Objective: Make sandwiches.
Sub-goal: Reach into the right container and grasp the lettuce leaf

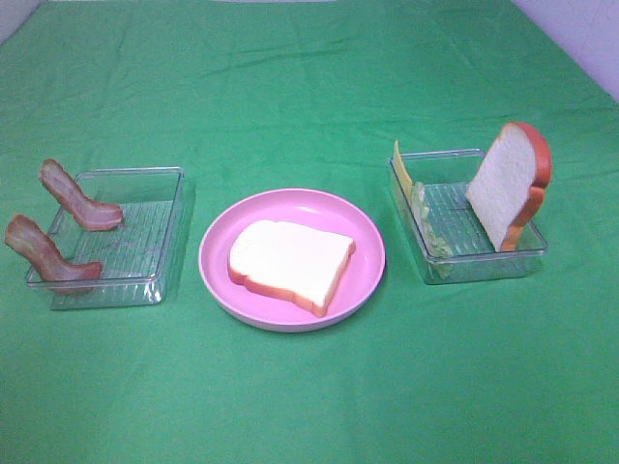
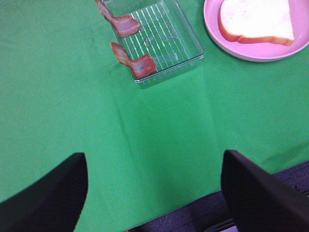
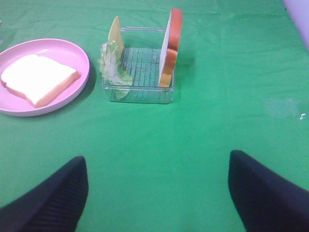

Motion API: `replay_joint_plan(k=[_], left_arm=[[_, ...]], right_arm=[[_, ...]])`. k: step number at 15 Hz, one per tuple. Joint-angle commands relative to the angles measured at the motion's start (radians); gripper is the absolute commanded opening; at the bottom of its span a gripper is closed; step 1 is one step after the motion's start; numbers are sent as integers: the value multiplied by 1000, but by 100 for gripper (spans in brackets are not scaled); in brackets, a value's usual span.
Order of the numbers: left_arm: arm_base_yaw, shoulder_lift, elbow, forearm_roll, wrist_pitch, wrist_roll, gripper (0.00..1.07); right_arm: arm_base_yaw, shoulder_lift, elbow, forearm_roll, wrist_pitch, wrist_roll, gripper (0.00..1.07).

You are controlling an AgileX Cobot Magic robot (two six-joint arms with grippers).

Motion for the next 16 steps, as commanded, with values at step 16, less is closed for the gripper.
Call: replay_joint_plan(k=[16], left_arm=[[-1,-627,366,-42,-134,-4,74]], right_arm=[[-4,1251,-528,211,-109,-163,73]])
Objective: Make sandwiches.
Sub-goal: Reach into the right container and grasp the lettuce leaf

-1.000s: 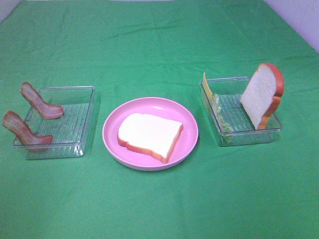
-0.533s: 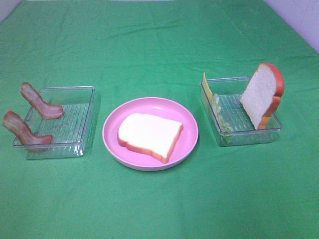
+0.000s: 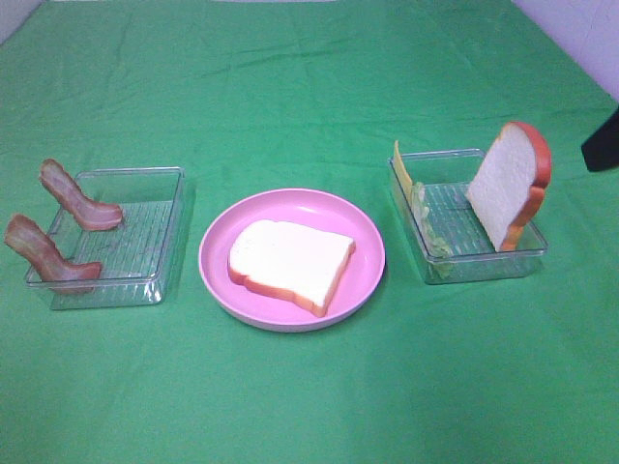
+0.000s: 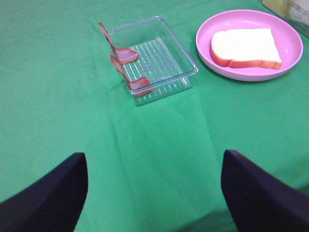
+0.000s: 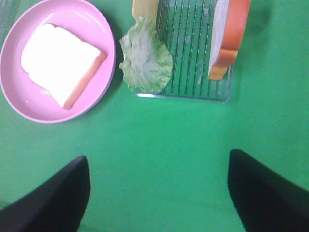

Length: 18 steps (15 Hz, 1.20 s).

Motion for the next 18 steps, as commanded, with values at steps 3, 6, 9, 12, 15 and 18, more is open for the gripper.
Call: replay_joint_plan(k=[3,6,9,12,15,18], left_arm=[[-1,-23,35,-26,-81,-4,74],[-1,-23,35,-28,-81,-4,74],[-1,-23,35,-40,-81,-4,74],[-1,-23,35,-42,-81,-4,74],[-1,-23,35,-42,-81,-4,74],[-1,-23,35,-42,-81,-4,74]], right_arm=[[36,162,-156,-7,32,-3,73],[214,308,-271,-110,32,185,73],[351,512,-412,-159,84,273,73],[357,619,-484,-168,122,336,73],[355,730,-563,-217,141,379,73],[355,847,-606,-257,134,385,73]])
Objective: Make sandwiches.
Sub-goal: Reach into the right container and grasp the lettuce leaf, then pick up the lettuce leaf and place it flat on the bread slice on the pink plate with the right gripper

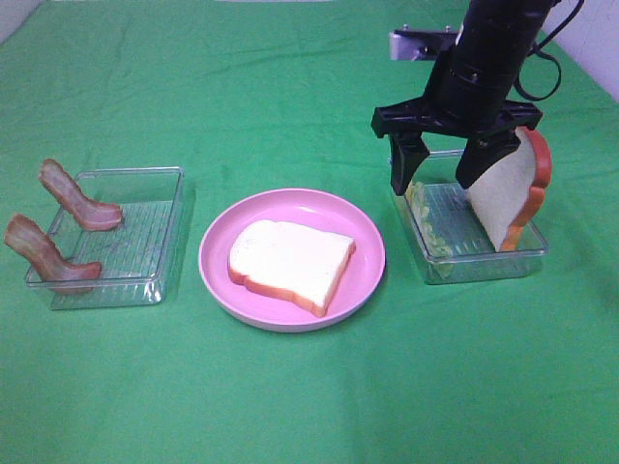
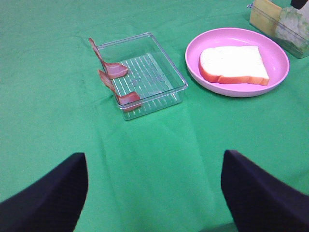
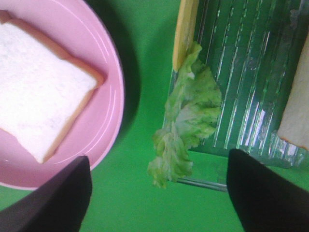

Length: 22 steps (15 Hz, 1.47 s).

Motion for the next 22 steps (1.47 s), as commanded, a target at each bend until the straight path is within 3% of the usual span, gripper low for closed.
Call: replay_joint_plan(k=[1,6,7,9,10,12,13,18,22], left_arm=[[-1,-23,2,-3,-12,-4,74],[-1,-23,2,-2,-12,-4,74],[-1,-23,2,-2,-12,-4,74],[-1,-23,2,-2,-12,-4,74],[-1,-23,2,-2,-12,-4,74],[-1,-23,2,-2,-12,-4,74],[-1,-23,2,-2,-12,-4,74],[-1,-23,2,-2,-12,-4,74],[-1,-23,2,-2,-12,-4,74]], right_arm=[[0,44,-7,-19,2,11,72],[0,95,-7,-15,-45,11,58],[0,97,-7,-18,-45,11,51],[0,97,-7,-18,-45,11,20],[0,97,-7,-18,-44,11,10],[0,97,-7,-18,-44,11,10],[0,97,-7,-18,-41,11,0],[0,59,-44,-36,14,19,0],[0,-28,-83,-142,85,78,0]])
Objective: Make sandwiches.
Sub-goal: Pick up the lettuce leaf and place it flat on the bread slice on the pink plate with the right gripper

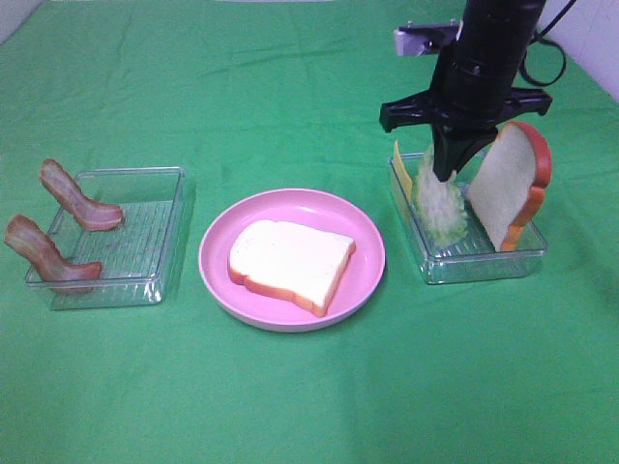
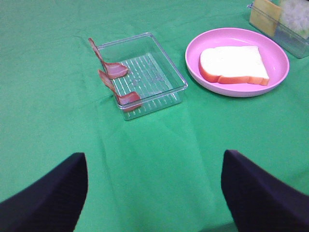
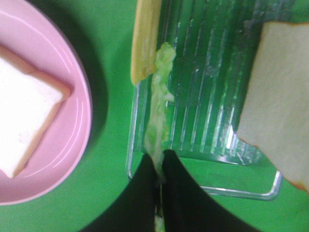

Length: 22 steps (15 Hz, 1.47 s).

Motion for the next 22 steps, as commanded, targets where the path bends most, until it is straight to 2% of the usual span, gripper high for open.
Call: replay_joint_plan(k=[1,4,7,8,9,11,13,16,20,22], left_arm=[[-1,-23,2,-2,-11,-4,74],[-1,-23,2,-2,-11,-4,74],[-1,-23,2,-1,-11,-4,74],[-1,-23,2,-1,-11,-4,74],[-1,-23,2,-1,-11,-4,74],[-1,-23,2,-1,-11,-4,74],[-1,-23,2,-1,-11,-4,74],[-1,-23,2,-1,-11,-4,74],[-1,-23,2,-1,-11,-4,74],[-1,-23,2,-1,-11,-4,74]], right_arm=[[0,-67,-25,-37,44,15,0],[0,-204,-25,28,44,4,0],[1,-251,-24,294,28,-140,0],[1,-251,-24,294,28,-140,0],[10,-229,-24,468,16,-211,0],[54,-184,-24,591,-10,-303,0],[135,-88,-24,746,-40,-409,0],[177,52,-24,830,-87,-435,0],[176,177,-24,855,-135,-434,0],[175,204,-24,806,-156,-408,0]])
